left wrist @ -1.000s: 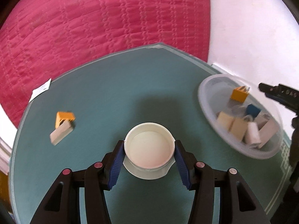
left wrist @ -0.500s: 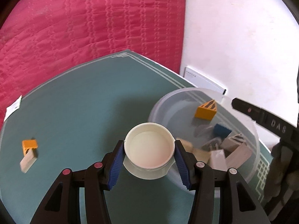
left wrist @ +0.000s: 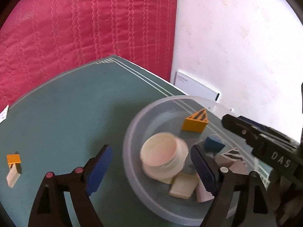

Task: Organize rigid objects
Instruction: 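Lower the white bowl and saucer into the clear bowl and open the left gripper, then move both open grippers back over the table toward the remaining blocks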

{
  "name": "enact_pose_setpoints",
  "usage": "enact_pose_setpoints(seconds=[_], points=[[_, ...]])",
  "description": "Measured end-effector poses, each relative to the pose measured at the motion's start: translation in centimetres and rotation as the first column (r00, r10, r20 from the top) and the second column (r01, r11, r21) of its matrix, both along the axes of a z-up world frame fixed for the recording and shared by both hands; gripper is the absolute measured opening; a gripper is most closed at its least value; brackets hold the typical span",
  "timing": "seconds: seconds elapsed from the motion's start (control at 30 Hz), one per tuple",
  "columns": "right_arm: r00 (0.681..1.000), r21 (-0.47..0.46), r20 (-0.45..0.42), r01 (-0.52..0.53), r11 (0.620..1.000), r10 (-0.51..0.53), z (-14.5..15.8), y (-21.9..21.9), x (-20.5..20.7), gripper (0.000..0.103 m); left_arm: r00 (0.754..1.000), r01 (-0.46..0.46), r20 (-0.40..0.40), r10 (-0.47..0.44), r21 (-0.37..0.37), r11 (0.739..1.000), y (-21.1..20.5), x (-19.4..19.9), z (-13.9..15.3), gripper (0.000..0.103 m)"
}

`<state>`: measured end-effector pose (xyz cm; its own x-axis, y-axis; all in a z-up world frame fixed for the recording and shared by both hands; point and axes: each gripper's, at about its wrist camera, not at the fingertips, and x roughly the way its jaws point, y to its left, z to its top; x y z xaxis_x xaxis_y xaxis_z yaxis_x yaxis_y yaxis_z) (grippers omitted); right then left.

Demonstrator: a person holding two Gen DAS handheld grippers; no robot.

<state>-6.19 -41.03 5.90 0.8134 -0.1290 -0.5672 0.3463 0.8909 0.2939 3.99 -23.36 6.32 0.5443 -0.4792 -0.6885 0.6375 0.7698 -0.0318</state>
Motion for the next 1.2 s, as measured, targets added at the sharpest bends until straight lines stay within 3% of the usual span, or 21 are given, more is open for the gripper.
enact_pose_setpoints(seconds=[0.3,0.57,1.2], points=[[1.000,-0.030,-0.019,-0.004,1.000,0.003,-0.6,0.9,0.3,0.051,0.995,-0.085,0.059,0.082,0.046,0.995,1.8,-0.1,-0.7,0.090],[1.000,-0.047,-0.022,-0.008,0.999,0.007,-0.9,1.3,0.3,0.052,0.982,-0.132,0.144,0.120,0.082,0.988,2.4,-0.8,-0.6,0.100],[0.998,-0.087,-0.049,-0.042,0.995,0.037,-1.8,2.9,0.8,0.058,0.966,-0.207,0.180,0.187,0.104,0.973,4.4,-1.3,-0.9,0.102]])
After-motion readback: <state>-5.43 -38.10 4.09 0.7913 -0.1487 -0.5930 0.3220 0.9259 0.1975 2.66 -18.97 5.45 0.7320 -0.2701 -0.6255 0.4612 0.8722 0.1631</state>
